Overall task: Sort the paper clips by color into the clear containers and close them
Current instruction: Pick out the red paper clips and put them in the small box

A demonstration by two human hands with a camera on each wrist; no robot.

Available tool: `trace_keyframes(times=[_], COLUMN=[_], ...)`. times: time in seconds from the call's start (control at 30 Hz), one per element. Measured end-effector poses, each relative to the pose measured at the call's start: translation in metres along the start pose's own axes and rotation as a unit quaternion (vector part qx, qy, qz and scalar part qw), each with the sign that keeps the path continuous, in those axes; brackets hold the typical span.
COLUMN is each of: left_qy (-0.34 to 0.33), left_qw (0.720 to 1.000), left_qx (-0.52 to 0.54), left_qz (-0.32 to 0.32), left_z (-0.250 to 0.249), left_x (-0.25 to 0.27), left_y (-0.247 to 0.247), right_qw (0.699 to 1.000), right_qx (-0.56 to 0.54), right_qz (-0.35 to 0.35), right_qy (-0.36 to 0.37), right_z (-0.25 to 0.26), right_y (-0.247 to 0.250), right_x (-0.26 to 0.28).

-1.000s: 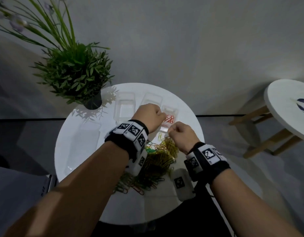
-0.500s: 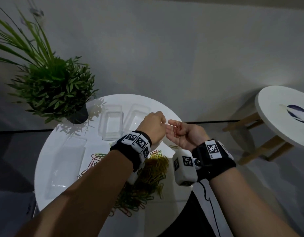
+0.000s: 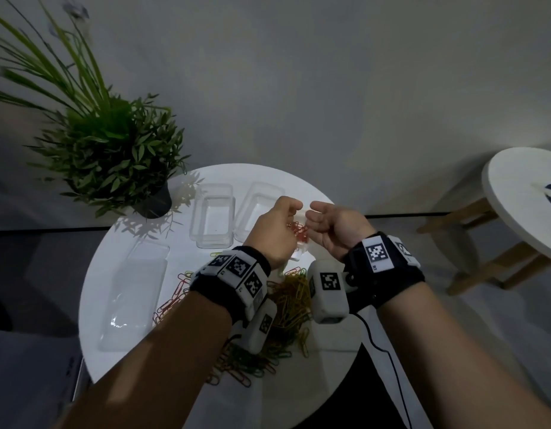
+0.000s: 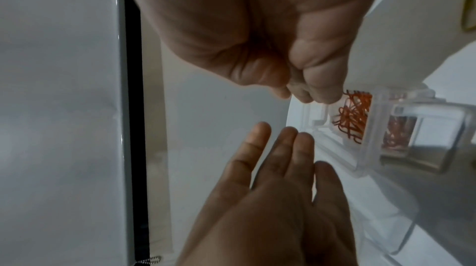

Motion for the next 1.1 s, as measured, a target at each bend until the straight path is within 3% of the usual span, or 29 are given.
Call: trace_keyframes(times=[0.1,0.17,0.23,0.3,0.4,0.5,0.67,0.97,1.1], left_qy=[-0.042,-0.037,-0.004,-0.003,-0.02,-0.047,-0.074,-0.075,-0.058], left_qw=[0.998,0.997,0.994,0.976,0.954,0.925,0.89,0.902,0.928], left_qx=[0.025,-0.018,-0.105,-0.219,-0.299,-0.374,-0.448,-0.417,-0.36], left_qz=[-0.04,-0.058,-0.032,-0.001,0.024,0.054,0.051,0.078,0.076], left_z=[0.002,0.015,0.036,0.052,0.066,0.072,0.072,0.073,0.074], left_x=[0.02,0.031,0.037,0.04,0.039,0.033,0.028,0.033,0.034], left_y=[0.019,0.034,0.044,0.051,0.052,0.047,0.047,0.039,0.041], right_qw=[0.999,0.994,0.974,0.925,0.814,0.713,0.616,0.602,0.605], right_qx=[0.0,0.067,0.174,0.315,0.515,0.635,0.718,0.741,0.739], right_qz=[0.003,-0.026,-0.048,-0.054,-0.015,-0.003,-0.046,-0.016,-0.004], right_qy=[0.037,0.086,0.14,0.207,0.268,0.298,0.321,0.297,0.298], right_z=[0.004,0.006,0.002,-0.011,-0.036,-0.052,-0.048,-0.056,-0.061], right_y=[0.004,0.015,0.026,0.027,0.006,-0.009,-0.01,-0.009,-0.013], right_x=[0.007,0.018,0.029,0.035,0.041,0.042,0.042,0.039,0.04])
Point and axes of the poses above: each hand's wrist, its own x-axis away from the middle knuckle, its own y-axis out of the back of the hand, z = x × y, the point moved 6 cm from there along -x, towards the middle knuckle, and after that the axes turned 12 degrees about -z, right-handed, at the moved point
